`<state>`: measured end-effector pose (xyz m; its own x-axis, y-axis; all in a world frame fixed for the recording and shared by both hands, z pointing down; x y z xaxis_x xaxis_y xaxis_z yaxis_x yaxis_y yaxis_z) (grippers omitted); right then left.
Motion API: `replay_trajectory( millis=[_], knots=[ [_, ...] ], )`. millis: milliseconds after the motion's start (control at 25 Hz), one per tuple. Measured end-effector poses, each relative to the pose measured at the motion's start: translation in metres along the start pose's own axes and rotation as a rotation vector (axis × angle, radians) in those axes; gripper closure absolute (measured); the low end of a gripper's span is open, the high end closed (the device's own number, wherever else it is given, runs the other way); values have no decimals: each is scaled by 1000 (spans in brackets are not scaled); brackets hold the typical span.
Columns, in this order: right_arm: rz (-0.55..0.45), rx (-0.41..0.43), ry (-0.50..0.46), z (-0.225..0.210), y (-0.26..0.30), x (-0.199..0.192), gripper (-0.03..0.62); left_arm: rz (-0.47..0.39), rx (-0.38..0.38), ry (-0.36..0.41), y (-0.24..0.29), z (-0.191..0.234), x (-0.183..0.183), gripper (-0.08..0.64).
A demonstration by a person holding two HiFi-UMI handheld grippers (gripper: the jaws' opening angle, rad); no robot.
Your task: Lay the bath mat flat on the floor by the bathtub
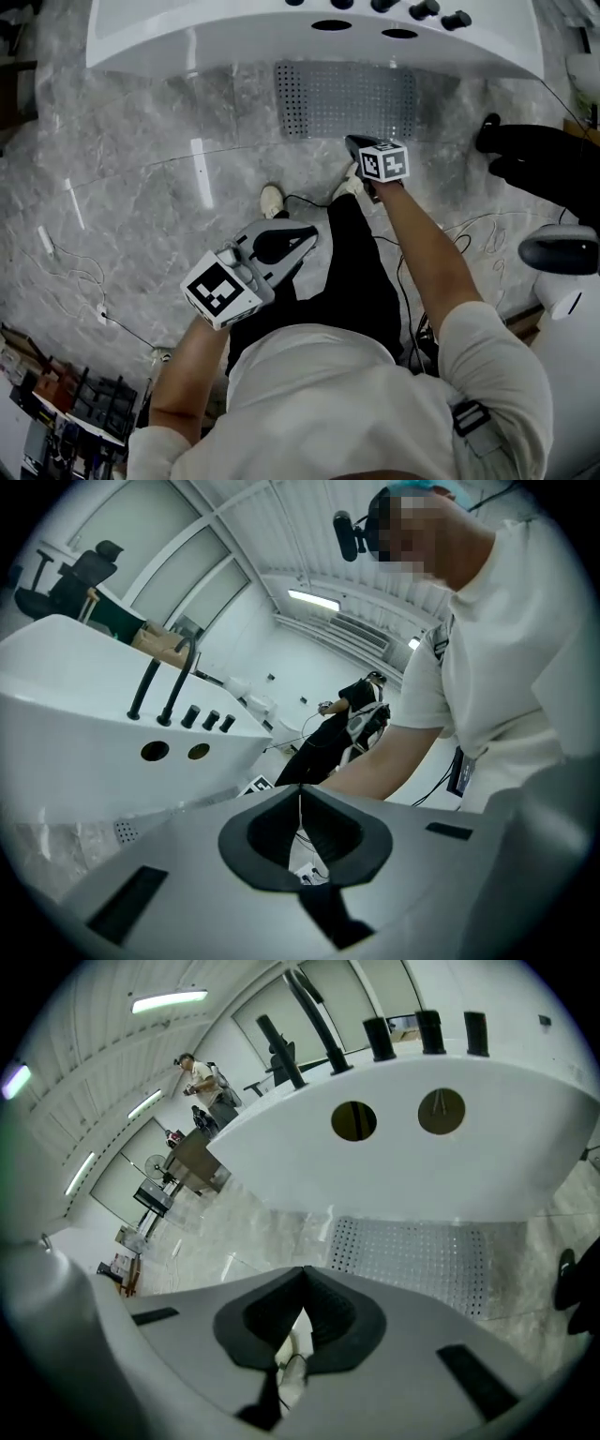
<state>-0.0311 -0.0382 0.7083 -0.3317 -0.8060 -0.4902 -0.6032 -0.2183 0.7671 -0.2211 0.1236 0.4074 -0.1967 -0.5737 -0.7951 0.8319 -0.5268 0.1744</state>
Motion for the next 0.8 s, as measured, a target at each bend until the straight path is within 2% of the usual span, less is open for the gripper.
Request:
replay_trajectory(
  millis=[240,440,640,800],
  knots=[
    [-41,27,-82,113,-118,-15,583,58,-118,121,-50,-50,25,540],
    [-62,40,-96,187,-220,-47,583,121,-159,193,-77,-86,27,540],
    [-104,37,-159,223,-298,-72,583,103,-147,214,-81,-120,21,540],
    [-169,54,-170,239,-343,-100,583,108,-126,236,-79,-159,4,540]
  ],
)
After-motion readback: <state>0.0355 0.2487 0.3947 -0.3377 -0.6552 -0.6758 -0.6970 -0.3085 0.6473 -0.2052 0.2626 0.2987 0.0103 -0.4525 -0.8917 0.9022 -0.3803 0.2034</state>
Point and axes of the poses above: the fingertips, and each gripper's own axes: y forward along the fingers, z to its left, x out of its top, the point moved 7 cm from there along -y, backward along the fingers, and after that the axes turned 6 degrees about -z, right-handed, at the moved point
